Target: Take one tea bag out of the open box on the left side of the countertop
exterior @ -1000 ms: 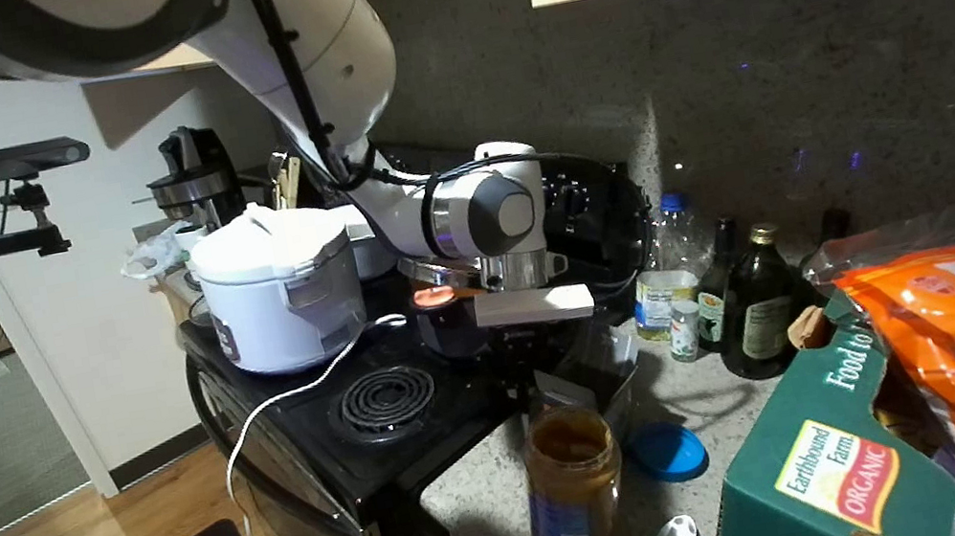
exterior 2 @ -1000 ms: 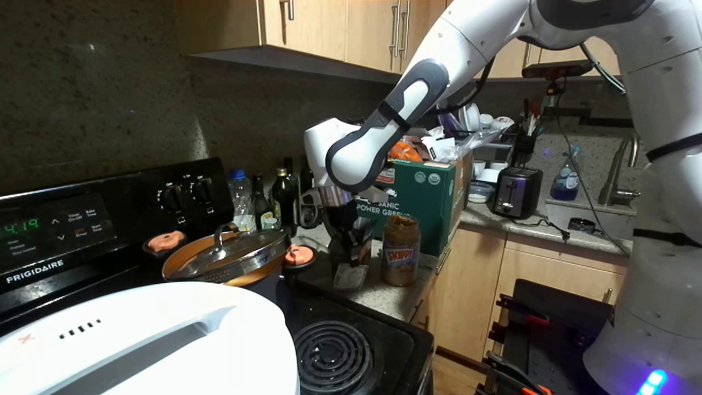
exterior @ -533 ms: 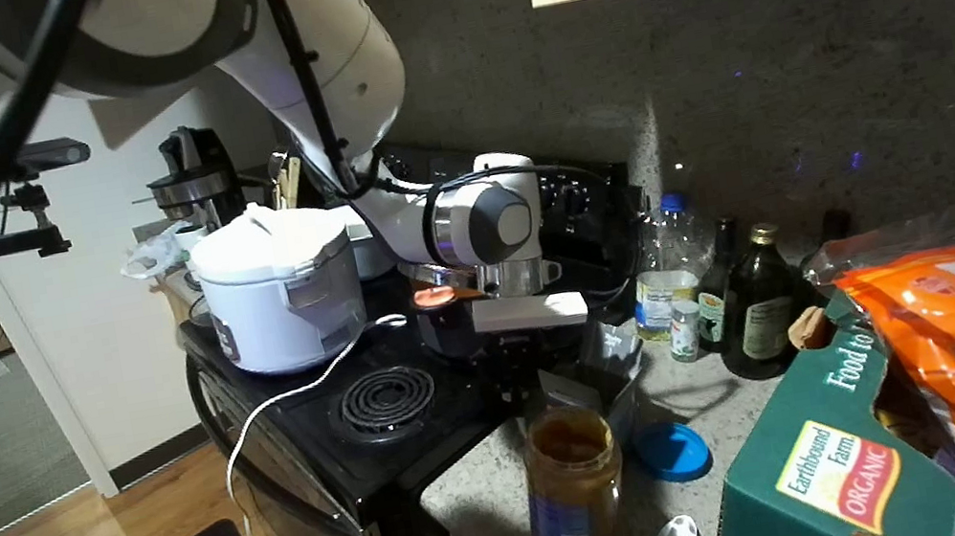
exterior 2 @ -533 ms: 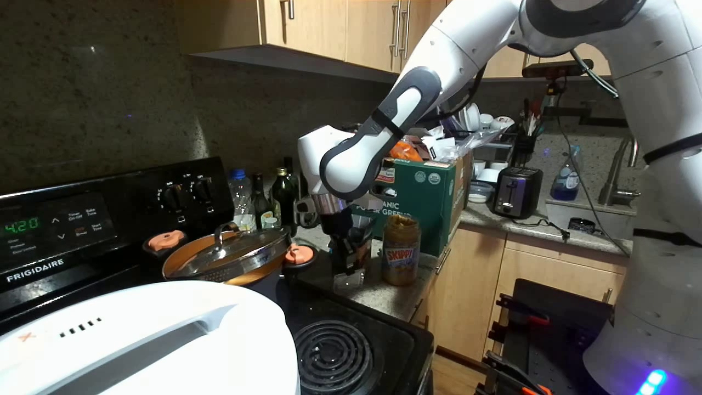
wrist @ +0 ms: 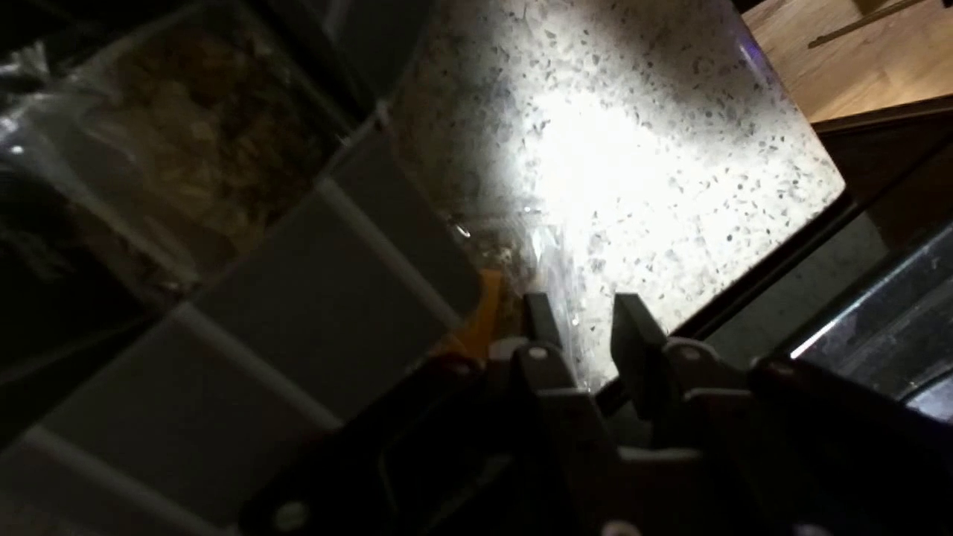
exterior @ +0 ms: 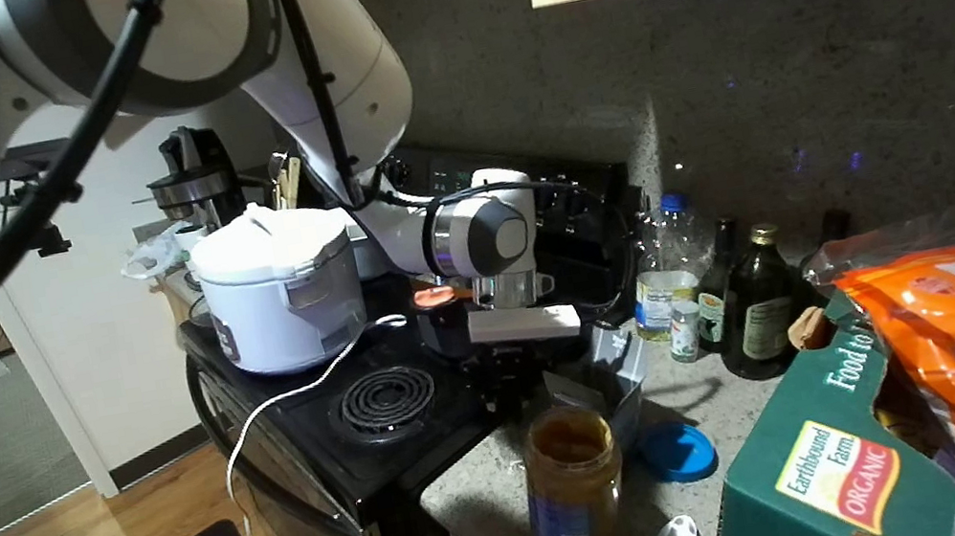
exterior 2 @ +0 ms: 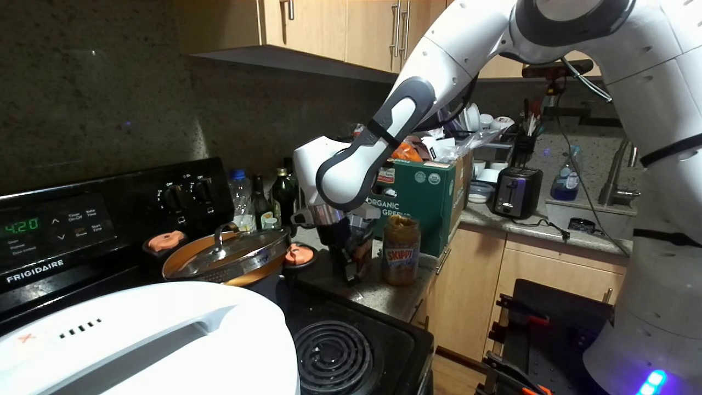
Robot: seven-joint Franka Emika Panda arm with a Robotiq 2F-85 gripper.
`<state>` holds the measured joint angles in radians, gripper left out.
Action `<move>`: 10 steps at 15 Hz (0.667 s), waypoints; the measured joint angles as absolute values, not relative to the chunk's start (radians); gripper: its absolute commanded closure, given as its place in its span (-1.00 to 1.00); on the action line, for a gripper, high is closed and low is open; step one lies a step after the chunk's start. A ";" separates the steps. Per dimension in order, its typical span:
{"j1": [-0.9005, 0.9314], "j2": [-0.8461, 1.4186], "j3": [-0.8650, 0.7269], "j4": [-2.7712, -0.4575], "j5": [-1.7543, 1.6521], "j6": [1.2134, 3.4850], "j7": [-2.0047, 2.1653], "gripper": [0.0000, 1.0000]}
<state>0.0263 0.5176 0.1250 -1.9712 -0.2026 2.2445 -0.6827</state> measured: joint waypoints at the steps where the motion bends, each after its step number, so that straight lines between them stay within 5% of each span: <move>1: 0.026 0.518 0.125 -1.971 -0.203 2.244 -0.683 -0.36; 5: 0.030 0.516 0.127 -1.957 -0.203 2.233 -0.684 -0.94; 10: 0.039 0.485 0.151 -1.940 -0.203 2.212 -0.706 -1.00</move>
